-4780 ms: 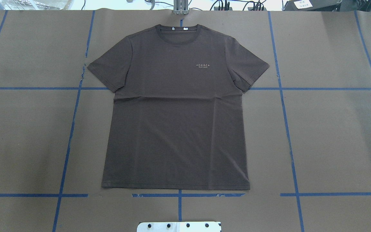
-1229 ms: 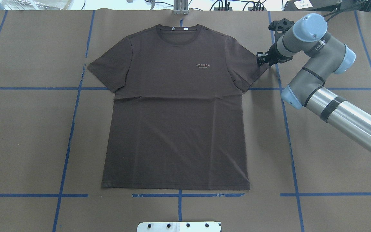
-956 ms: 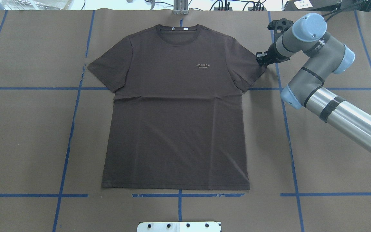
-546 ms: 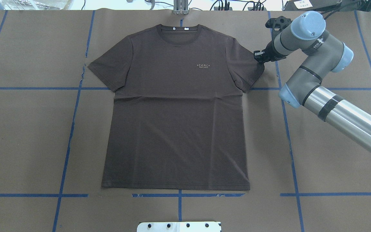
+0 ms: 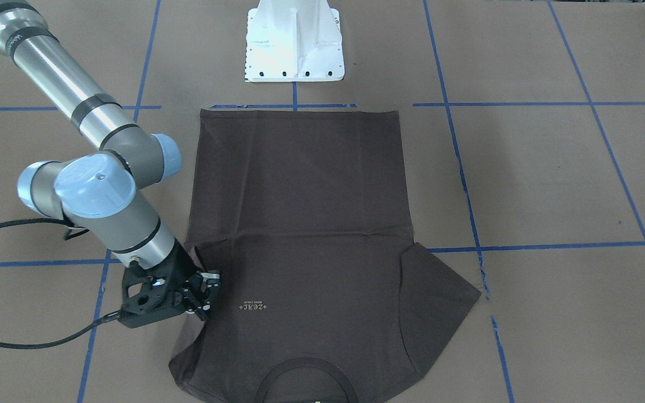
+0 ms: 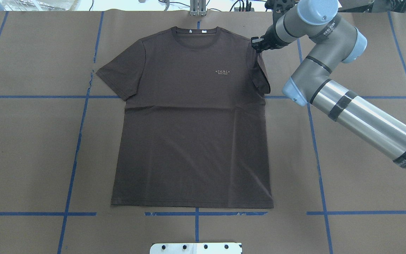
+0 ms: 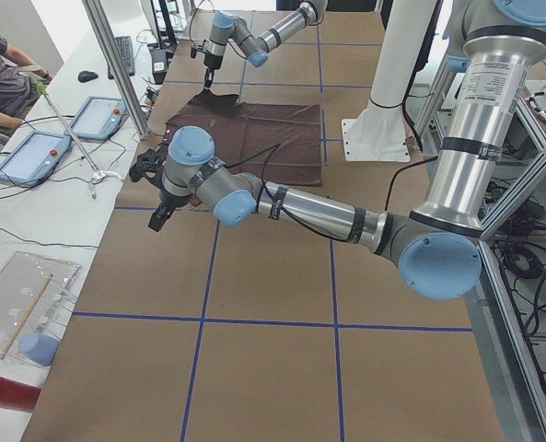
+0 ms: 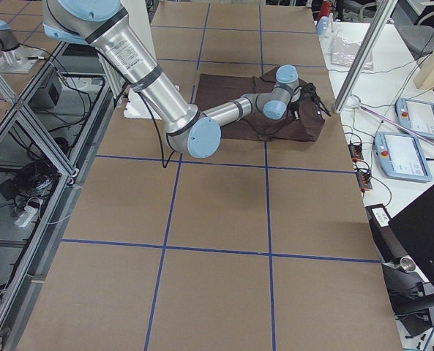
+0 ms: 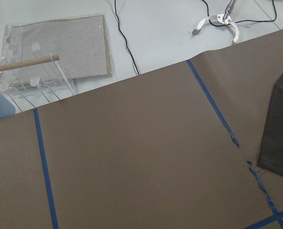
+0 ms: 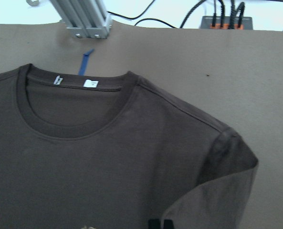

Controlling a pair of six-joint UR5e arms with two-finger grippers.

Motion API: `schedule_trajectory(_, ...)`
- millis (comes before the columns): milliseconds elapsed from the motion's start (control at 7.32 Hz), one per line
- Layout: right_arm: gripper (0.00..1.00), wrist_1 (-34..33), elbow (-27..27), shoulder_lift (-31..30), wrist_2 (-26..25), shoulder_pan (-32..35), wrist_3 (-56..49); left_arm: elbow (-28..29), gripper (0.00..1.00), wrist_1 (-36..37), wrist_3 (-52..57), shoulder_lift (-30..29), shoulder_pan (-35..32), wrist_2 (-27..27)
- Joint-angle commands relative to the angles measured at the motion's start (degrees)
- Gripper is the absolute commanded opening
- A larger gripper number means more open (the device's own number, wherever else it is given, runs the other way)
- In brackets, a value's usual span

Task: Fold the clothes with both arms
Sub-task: 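Fold the sleeve inward across the shirt body with the right gripper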

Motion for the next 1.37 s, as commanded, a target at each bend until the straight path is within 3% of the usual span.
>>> schedule_trajectory(0,0.00,0.07,-4.56,4.81,-6.42,-5.79,0.14,0.56,1.00,0.05,-0.02,-0.07,0.00,0.00)
schedule_trajectory(137,0.99,0.68,-5.20,4.39,-7.13,-7.28,0.05,0.65,1.00,-0.04,-0.11,-0.24,0.00,0.00)
schedule_trajectory(546,1.00,-0.01,-4.94,4.39,-5.83,-6.69,2.76,2.48,1.00,-1.69,-0.89,-1.29,1.57,0.26)
schedule_trajectory(683,1.00,-2.10,-4.16,4.39,-0.34,-4.42,4.95,4.76,1.00,-4.93,-7.25,-3.12,4.63,0.52)
schedule_trajectory(956,1.00,-21.09,7.29,1.34,8.91,1.03,3.93,4.87,1.00,-7.66,-21.31,-6.21,12.70,8.92)
schedule_trajectory(1229,1.00,-23.57,19.71,-9.89,17.09,6.30,0.18,5.74,1.00,-10.32,-37.21,-9.54,26.12,23.47)
